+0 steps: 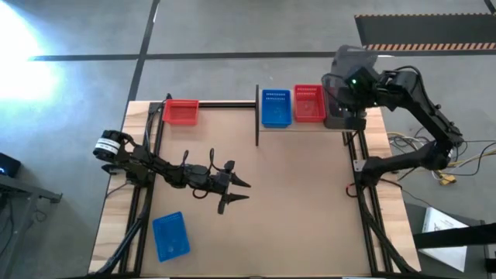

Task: Stack baskets on shelf by color
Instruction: Stack the black bin on the other black bin on the shelf

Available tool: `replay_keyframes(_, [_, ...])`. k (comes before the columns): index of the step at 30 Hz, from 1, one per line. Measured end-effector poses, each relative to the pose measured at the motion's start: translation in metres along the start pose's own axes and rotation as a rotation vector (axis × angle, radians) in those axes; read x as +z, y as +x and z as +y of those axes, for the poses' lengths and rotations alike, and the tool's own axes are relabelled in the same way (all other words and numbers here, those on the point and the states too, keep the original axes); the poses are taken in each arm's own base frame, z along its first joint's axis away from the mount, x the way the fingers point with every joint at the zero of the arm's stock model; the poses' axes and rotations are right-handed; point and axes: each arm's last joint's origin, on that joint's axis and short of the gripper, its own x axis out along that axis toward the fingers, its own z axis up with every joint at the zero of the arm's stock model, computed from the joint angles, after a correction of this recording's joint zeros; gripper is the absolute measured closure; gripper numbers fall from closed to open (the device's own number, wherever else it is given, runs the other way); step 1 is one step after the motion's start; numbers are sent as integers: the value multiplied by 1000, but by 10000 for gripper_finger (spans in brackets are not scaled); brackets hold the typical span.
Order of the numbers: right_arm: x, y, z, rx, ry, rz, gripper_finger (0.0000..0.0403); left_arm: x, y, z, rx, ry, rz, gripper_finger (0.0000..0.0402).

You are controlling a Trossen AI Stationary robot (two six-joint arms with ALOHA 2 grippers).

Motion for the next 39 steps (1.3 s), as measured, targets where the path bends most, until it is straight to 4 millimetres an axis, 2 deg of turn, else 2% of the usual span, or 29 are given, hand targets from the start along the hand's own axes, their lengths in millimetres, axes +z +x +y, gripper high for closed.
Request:
replay_keyframes(7, [-9, 12, 12, 63, -14, 20, 394, 0, 0, 0, 0, 0, 0, 233])
replay_keyframes(17, [-22, 10, 21, 86, -30, -1, 394, 0, 0, 0, 0, -1, 0, 233])
replay_keyframes(28, [-27, 30, 32, 150, -38, 55, 391, 0, 0, 0, 1, -2, 0, 233])
replay_keyframes(33, [-27, 32, 32, 127, -36, 74, 362, 0, 0, 0, 1, -6, 0, 233])
replay_keyframes(39, [-28, 25, 30, 94, 0, 80, 292, 3, 2, 0, 2, -6, -12, 233])
